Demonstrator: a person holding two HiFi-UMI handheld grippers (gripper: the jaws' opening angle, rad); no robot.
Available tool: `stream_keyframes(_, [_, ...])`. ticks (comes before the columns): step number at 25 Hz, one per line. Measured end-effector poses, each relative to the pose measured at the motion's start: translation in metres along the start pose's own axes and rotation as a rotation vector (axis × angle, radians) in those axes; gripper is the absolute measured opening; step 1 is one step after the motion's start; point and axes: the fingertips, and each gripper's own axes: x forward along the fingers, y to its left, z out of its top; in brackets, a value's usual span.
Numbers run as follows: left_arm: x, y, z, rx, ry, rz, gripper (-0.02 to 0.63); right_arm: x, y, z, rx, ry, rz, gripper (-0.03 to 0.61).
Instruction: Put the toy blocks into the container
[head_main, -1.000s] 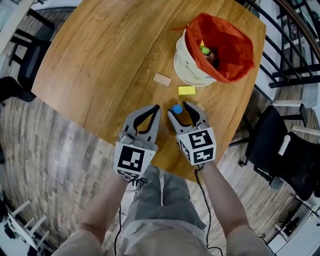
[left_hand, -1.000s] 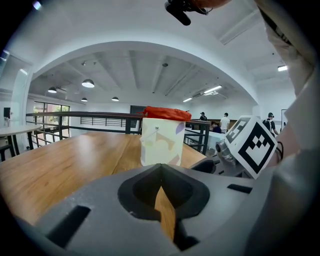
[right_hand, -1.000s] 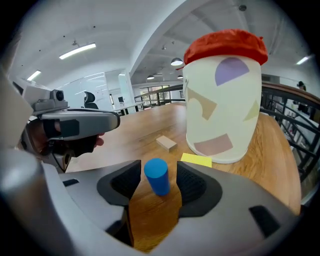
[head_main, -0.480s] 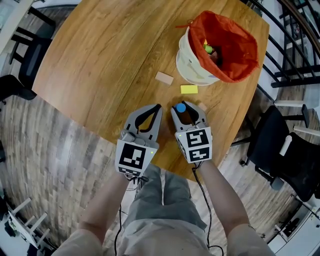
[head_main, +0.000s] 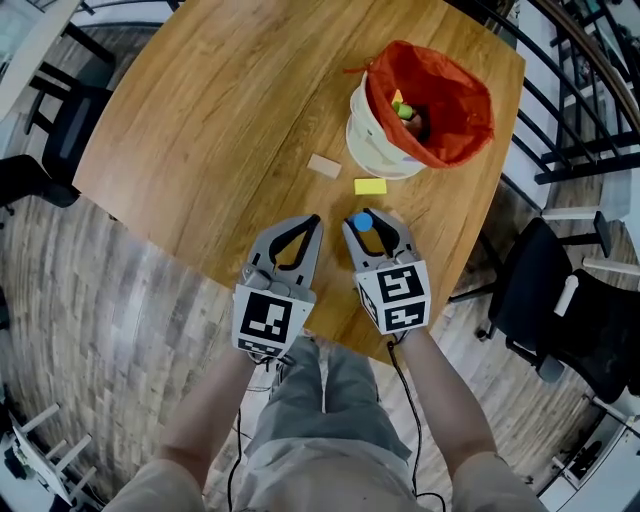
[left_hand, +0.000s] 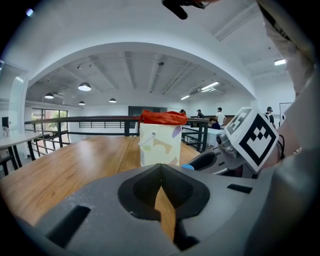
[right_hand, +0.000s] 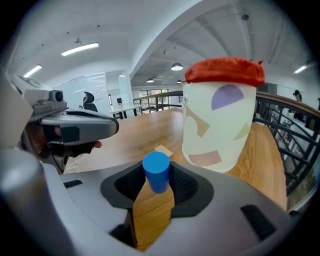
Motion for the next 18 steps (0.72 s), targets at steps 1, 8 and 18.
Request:
stream_keyframes(1, [-0.002,-0.002,0.006,0.014,-0.004,-0.004,0.011,-0.006,-0.001,0.007,-0.002,-0.011,-0.003,0.152])
stream_keyframes(8, [-0.022,-0.012,0.058,0.023,-0.067,-0.018,0.011,-0.062,-0.006,0.067,-0.035,-0.122,-0.023,0.151])
stream_keyframes(18, [-0.071,-0.038,0.164,-0.013,-0.202,-0.041,0.011,-0.162,0.011,0.154,-0.087,-0.301,-0.031,0.152])
